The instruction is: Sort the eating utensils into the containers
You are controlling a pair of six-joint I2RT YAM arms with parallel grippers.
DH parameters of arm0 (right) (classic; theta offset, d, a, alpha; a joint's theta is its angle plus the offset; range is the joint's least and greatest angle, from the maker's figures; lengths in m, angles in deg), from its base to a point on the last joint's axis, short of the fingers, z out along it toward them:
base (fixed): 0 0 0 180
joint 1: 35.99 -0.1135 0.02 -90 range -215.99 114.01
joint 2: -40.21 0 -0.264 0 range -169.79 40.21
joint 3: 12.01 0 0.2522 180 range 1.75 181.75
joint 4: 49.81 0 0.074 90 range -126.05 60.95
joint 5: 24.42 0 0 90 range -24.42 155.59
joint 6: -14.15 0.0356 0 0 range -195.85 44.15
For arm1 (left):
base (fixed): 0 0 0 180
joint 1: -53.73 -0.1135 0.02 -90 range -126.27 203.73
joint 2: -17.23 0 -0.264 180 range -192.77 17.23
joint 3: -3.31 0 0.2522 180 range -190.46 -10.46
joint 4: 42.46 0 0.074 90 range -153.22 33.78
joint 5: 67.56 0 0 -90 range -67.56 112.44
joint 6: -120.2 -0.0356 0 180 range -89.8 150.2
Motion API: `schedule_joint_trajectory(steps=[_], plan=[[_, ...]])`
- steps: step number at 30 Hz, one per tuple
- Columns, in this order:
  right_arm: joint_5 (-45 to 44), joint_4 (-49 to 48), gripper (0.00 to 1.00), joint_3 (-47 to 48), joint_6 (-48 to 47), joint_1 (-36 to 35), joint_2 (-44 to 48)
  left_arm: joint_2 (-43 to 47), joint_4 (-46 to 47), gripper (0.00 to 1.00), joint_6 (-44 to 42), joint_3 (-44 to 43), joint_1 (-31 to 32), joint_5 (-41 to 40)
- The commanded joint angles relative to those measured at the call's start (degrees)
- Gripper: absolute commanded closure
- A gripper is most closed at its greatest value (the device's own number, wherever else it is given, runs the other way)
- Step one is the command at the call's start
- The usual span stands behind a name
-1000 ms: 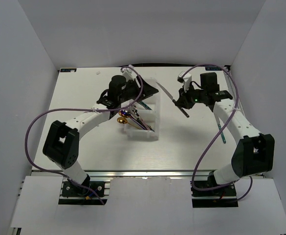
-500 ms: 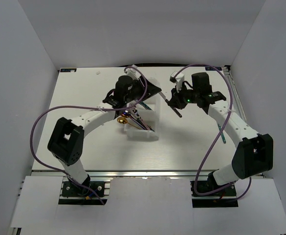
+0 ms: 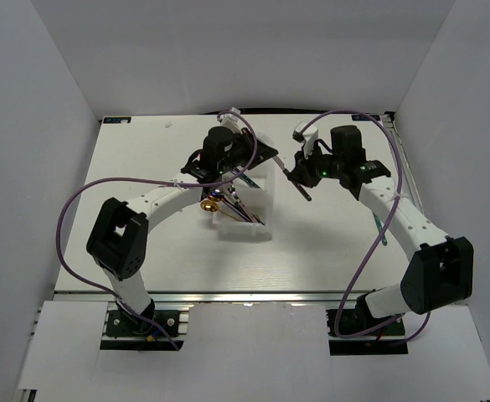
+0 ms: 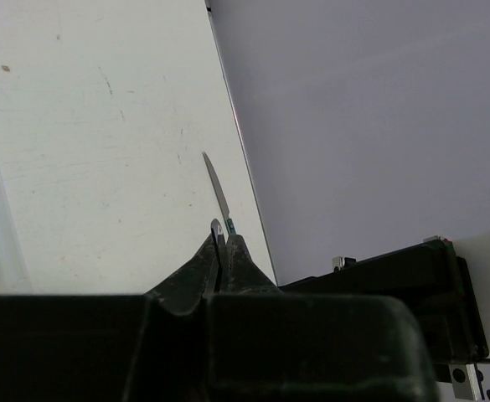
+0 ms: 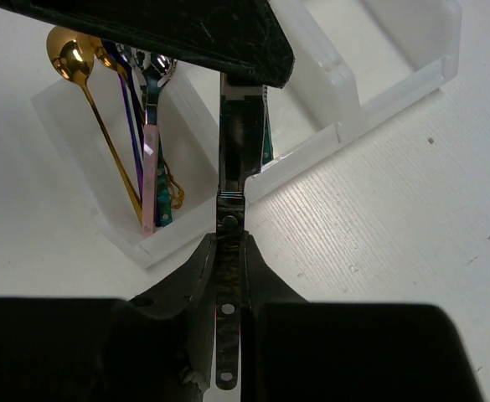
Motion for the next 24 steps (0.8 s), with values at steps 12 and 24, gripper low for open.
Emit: schedule_joint_trajectory(steps=[12, 24], plan=[[1.6, -3.9, 0.11, -0.8, -0.8, -0.3, 2.2, 3.1, 0.2, 1.0, -4.1, 0.3, -0.8, -0.8], [12.0, -5.9, 0.11, -7.6, -6.1, 10.6, 9.6, 0.7, -1.7, 1.0, -12.9, -4.9, -9.4, -4.6]])
